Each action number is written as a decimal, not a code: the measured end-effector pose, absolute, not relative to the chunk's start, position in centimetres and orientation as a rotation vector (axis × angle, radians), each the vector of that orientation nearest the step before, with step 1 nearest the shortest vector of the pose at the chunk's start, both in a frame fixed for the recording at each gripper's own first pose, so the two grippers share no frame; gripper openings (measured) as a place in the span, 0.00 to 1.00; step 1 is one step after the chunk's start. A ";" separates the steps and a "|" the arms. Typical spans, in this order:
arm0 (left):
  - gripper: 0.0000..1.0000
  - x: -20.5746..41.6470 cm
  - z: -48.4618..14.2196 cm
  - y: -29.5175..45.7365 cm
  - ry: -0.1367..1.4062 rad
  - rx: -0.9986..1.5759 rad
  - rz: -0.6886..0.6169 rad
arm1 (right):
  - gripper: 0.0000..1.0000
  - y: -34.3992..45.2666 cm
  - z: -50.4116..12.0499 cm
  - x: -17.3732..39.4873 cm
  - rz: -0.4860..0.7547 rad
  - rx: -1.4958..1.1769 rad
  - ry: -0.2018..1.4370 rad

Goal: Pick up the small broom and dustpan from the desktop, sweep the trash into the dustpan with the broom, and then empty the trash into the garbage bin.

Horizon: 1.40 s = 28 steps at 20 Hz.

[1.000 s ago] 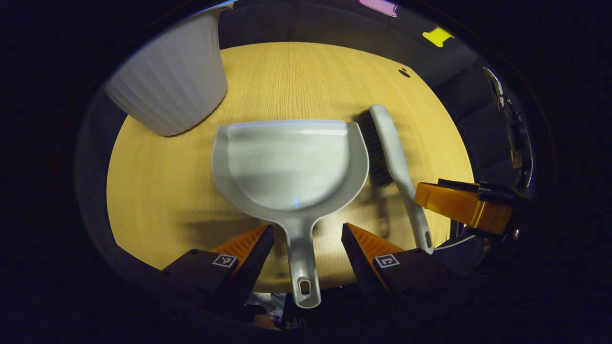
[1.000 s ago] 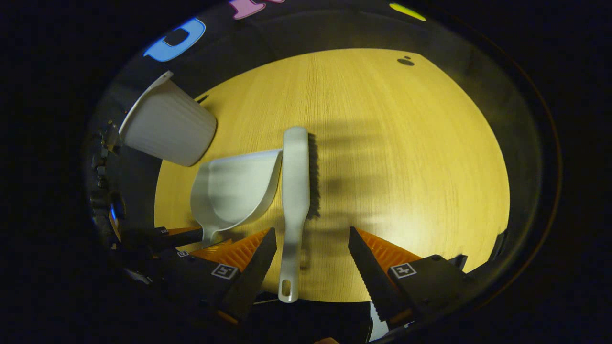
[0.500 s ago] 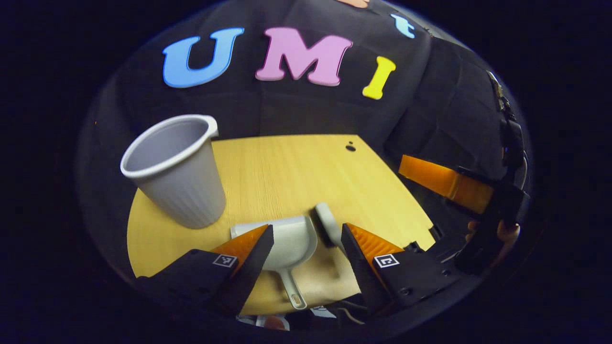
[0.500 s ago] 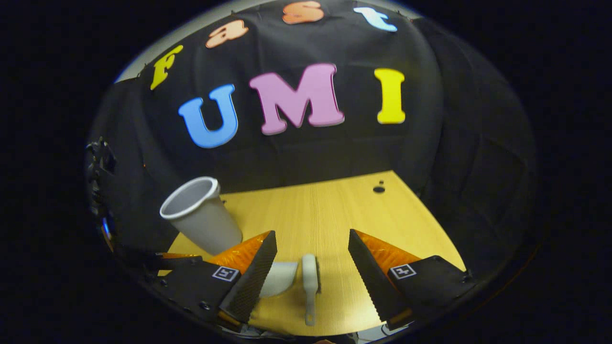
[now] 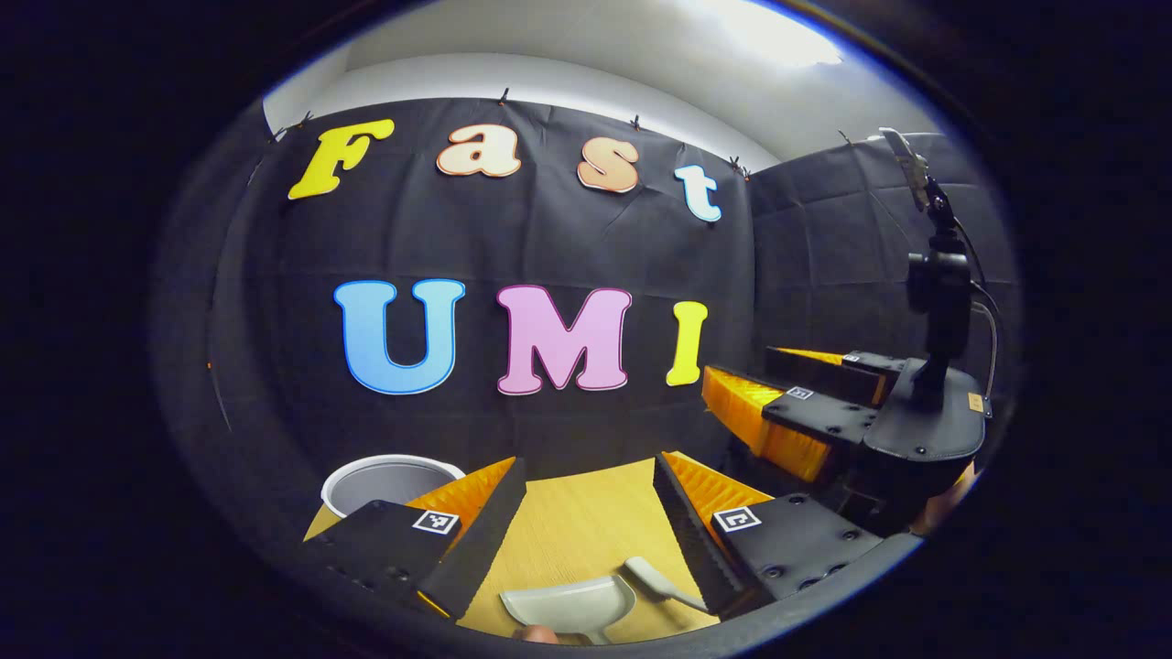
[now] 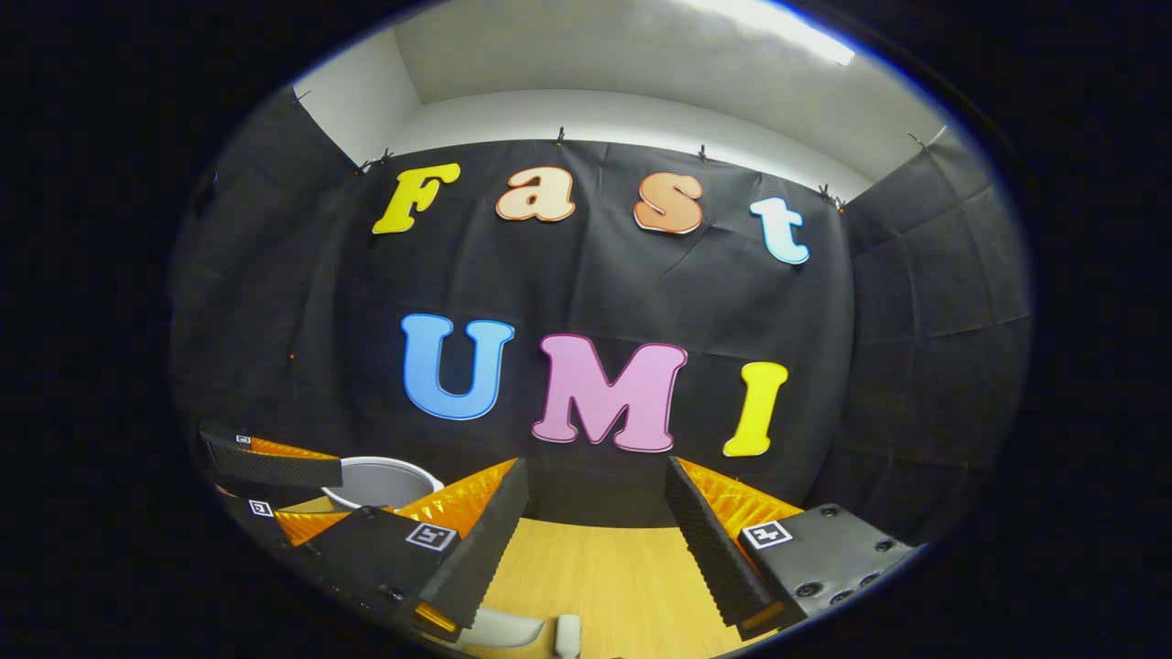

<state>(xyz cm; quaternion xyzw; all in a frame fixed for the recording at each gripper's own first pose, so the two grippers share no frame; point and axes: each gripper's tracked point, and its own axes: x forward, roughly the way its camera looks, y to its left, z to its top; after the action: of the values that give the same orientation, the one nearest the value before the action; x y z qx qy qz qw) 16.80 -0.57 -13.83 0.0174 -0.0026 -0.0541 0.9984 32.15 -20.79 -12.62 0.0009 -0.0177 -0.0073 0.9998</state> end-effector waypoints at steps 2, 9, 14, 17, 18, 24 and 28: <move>0.83 16.0 -13.5 -0.6 -0.028 0.038 -0.078 | 0.97 -20.2 -13.1 32.2 0.001 0.050 -0.020; 0.82 15.6 -13.7 -0.1 -0.034 -0.021 0.108 | 0.97 -21.8 -13.9 31.5 0.113 0.068 -0.025; 0.84 15.7 -13.8 -0.3 -0.025 -0.084 0.211 | 0.97 -24.6 -15.5 30.9 0.197 0.098 -0.040; 0.83 15.6 -13.8 0.0 -0.018 -0.155 0.253 | 0.97 -26.3 -16.5 31.0 0.208 0.154 -0.006; 0.83 15.6 -13.9 -0.1 -0.014 -0.164 0.265 | 0.97 -26.8 -16.6 31.1 0.202 0.171 0.003; 0.83 15.2 -13.8 -0.5 0.009 -0.104 0.242 | 0.97 -27.2 -17.0 30.5 0.149 0.165 -0.006; 0.83 15.1 -14.2 -0.3 0.015 -0.087 0.216 | 0.97 -26.0 -17.5 29.8 0.126 0.150 0.002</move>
<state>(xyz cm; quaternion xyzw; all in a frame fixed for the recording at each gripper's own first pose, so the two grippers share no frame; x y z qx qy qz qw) 15.08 -0.34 -14.21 -0.0436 0.0073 0.1080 0.9932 29.84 -25.97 -17.47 0.0751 0.0008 0.0630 0.9952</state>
